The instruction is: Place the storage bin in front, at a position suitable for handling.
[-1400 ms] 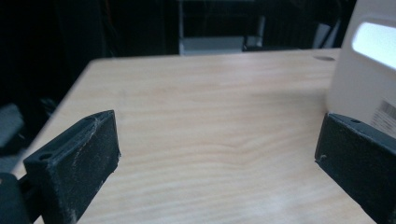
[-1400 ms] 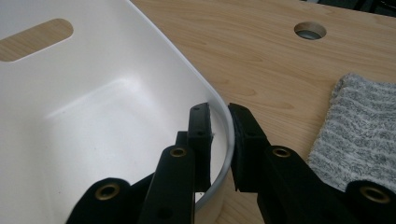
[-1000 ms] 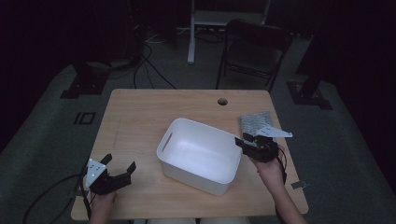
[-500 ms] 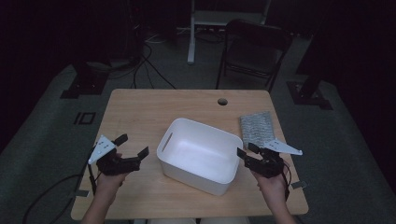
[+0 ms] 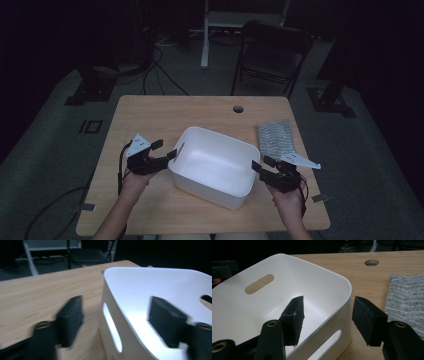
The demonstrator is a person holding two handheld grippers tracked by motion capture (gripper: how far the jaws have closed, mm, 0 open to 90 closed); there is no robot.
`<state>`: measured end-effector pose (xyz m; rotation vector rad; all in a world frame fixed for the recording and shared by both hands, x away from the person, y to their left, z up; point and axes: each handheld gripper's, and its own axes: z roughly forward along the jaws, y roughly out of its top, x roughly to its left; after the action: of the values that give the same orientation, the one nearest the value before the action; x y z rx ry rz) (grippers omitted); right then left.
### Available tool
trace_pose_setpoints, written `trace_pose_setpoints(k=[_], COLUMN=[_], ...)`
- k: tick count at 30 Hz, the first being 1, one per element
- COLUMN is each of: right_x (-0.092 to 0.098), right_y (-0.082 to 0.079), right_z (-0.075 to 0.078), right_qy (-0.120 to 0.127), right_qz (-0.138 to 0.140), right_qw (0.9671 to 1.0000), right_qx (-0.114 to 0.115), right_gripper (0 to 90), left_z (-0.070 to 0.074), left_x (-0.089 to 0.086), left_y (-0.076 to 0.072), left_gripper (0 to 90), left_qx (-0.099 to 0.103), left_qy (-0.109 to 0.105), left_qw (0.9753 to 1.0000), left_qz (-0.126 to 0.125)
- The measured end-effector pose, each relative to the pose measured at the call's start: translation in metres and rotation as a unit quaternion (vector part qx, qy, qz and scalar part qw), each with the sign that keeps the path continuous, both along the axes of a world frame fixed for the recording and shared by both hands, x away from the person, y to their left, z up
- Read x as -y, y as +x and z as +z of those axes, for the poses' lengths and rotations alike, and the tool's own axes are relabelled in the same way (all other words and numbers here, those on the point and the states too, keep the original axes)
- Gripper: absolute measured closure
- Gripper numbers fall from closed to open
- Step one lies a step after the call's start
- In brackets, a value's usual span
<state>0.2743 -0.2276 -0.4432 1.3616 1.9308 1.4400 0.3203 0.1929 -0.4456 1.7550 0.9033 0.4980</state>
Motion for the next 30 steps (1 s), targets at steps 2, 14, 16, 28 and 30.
trace_pose_setpoints(k=[2, 14, 16, 28, 30], right_x=[0.0, -0.003, -0.002, -0.005, -0.006], right_y=[0.0, 0.004, 0.006, 0.017, 0.02], right_z=[0.0, -0.002, -0.003, -0.003, -0.003], right_qy=[0.001, -0.006, -0.005, -0.023, -0.023], right_qz=[-0.001, -0.007, -0.009, -0.012, -0.015], right_qw=[1.0, 0.9999, 0.9999, 0.9992, 0.9991], right_qx=[-0.001, -0.008, -0.011, -0.031, -0.033], right_gripper=[42.9, 51.9, 53.9, 62.4, 63.4], left_z=[-0.001, -0.007, -0.007, -0.006, -0.006], left_x=[0.002, 0.012, 0.013, 0.013, 0.014], left_y=[0.001, 0.003, 0.003, -0.003, -0.005], left_gripper=[40.4, 69.0, 72.5, 75.7, 75.6], left_qx=[0.0, -0.008, -0.007, -0.006, -0.004], left_qy=[0.002, 0.012, 0.014, 0.022, 0.024], left_qw=[1.0, 0.9999, 0.9999, 0.9997, 0.9997], left_qz=[-0.005, -0.002, -0.006, 0.006, 0.008])
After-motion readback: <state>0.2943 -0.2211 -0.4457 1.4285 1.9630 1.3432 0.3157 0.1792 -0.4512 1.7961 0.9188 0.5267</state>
